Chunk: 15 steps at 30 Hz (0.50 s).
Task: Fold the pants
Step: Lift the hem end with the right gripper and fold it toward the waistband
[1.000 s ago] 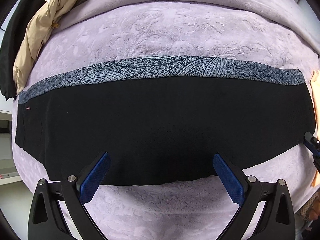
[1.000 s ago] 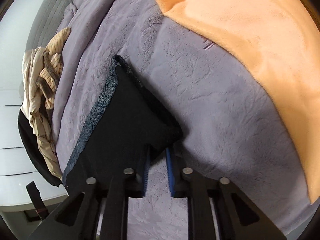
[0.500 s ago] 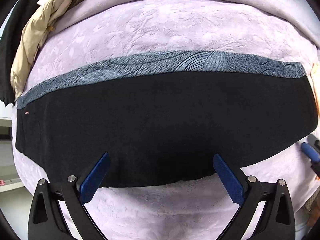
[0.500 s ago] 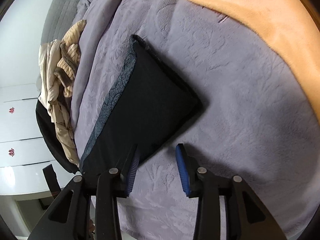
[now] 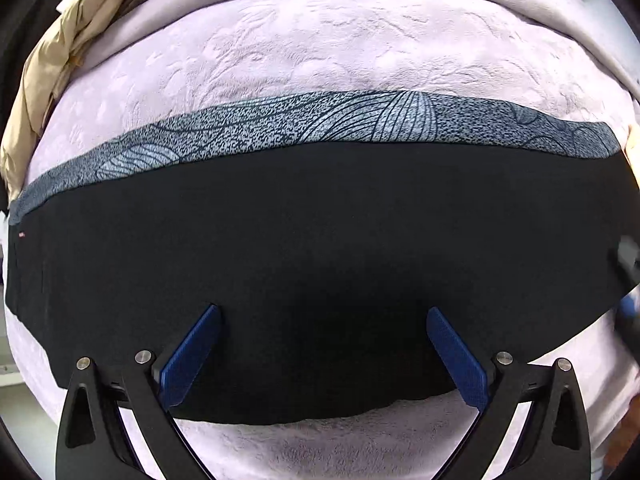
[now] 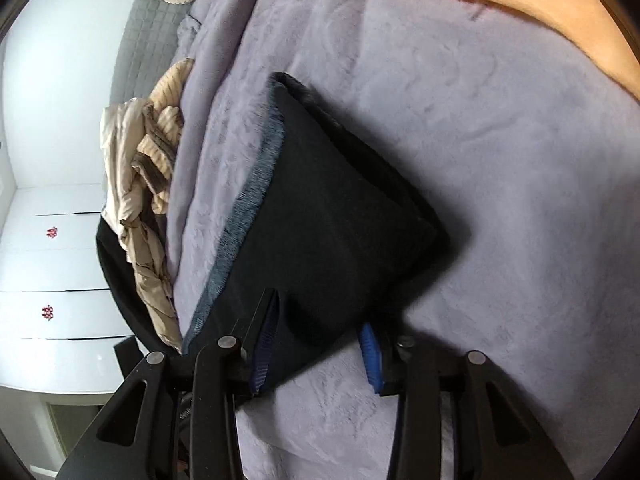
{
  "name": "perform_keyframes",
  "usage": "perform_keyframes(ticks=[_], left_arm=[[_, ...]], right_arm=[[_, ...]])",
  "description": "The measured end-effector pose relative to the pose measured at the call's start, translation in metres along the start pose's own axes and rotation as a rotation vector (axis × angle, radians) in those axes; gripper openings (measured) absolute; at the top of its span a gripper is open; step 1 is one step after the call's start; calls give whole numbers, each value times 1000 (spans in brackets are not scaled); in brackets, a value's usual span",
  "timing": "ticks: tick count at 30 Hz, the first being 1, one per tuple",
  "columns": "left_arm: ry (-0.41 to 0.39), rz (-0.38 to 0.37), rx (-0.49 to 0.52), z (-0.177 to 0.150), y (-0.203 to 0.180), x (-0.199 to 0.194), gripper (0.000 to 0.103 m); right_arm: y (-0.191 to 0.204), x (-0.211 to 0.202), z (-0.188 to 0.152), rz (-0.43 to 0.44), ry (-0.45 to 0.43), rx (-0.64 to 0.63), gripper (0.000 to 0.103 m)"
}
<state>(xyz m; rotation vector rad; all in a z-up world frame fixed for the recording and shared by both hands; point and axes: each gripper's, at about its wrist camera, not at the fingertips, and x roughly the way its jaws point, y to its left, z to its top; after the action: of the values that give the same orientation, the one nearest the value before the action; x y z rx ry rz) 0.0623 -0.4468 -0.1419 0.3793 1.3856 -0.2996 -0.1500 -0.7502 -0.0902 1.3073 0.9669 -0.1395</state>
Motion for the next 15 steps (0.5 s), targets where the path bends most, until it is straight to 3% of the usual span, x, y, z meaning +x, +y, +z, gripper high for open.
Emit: perform_keyframes(ticks=[5,6,7,8,9,12,15], left_arm=[[10,1,18,-5,-11,-3,103],[11,-2,13,-4,-11,-9,96],[0,-3,9,2,-11,-13,84],[-23,-6,6,5,-11,-21,83],[-44,-5,6,8,-10,-26,83],[-142,45,10,31,-11,-37,83],[-158,41,-41,58,-14,-20,83]], right_arm=[[8,32,10,16,15,-2,43],[6,36,11,6,20,19,41],[6,35,12,-1,19,31,31],[6,32,12,6,20,37,21],[7,28,12,30,18,37,18],[17,19,11,65,27,-2,16],[32,14,10,92,26,-52,15]])
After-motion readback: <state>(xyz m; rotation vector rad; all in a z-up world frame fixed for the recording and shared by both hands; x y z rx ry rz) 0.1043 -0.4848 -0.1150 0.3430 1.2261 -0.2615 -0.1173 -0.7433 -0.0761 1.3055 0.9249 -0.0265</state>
